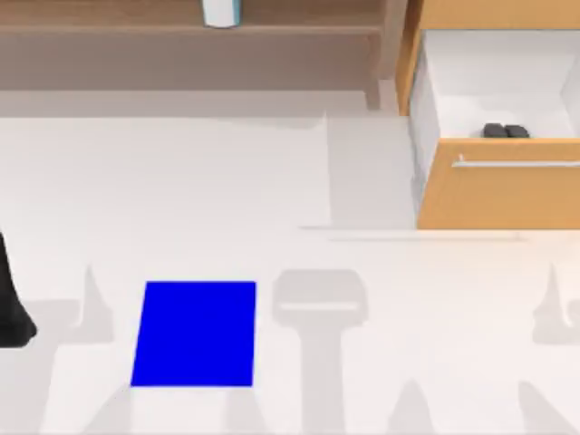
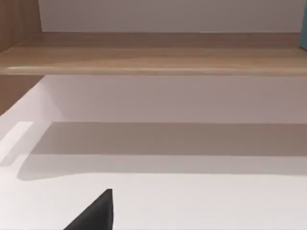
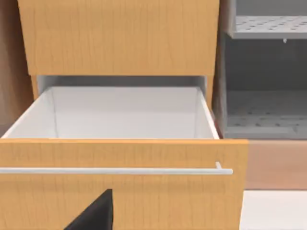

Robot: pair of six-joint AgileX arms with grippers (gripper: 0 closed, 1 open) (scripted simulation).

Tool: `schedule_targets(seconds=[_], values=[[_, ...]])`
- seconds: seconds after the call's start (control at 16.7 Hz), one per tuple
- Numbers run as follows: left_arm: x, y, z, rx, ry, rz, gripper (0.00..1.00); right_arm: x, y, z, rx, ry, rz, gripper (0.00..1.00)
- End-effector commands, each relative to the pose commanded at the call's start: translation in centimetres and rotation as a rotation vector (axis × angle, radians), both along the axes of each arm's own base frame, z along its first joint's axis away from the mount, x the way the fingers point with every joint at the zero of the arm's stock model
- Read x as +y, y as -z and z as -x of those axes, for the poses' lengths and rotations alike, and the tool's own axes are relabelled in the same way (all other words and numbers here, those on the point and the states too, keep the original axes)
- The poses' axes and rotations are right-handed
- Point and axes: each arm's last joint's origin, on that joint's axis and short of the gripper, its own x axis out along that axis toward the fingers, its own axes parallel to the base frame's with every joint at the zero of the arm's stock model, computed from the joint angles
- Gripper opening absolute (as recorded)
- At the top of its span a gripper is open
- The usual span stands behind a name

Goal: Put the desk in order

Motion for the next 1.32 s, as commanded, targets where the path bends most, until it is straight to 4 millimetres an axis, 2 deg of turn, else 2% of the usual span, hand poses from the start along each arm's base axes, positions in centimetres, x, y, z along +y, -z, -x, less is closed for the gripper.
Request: schedule_targets(seconds=[0.18,0.36,0.54,0.72,0.9,1.08,1.2,1.32], values=[[0.0,0.0,0.0,0.000,0.000,0.000,1.00,0.0,-0.2,0.0,0.005,0.001,-0.001,1.00],[0.0,0.0,0.0,0.000,0.000,0.000,1.00,0.0,-1.5,-0.1,0.055,0.007,-0.013,1.00],[0.0,0.0,0.0,0.000,0.000,0.000,1.00,0.0,-4.2,-0.7,0.154,0.009,-0.036,1.00],[0.0,0.0,0.0,0.000,0.000,0.000,1.00,0.2,-7.7,-2.3,0.290,0.004,-0.063,1.00],[0.0,0.0,0.0,0.000,0.000,0.000,1.00,0.7,-11.2,-5.6,0.453,-0.003,-0.089,1.00],[0.0,0.0,0.0,0.000,0.000,0.000,1.00,1.5,-13.8,-10.6,0.634,-0.008,-0.106,1.00],[0.0,0.0,0.0,0.000,0.000,0.000,1.00,2.3,-14.6,-14.7,0.760,-0.009,-0.110,1.00],[0.0,0.0,0.0,0.000,0.000,0.000,1.00,3.1,-14.3,-19.1,0.886,-0.005,-0.108,1.00]])
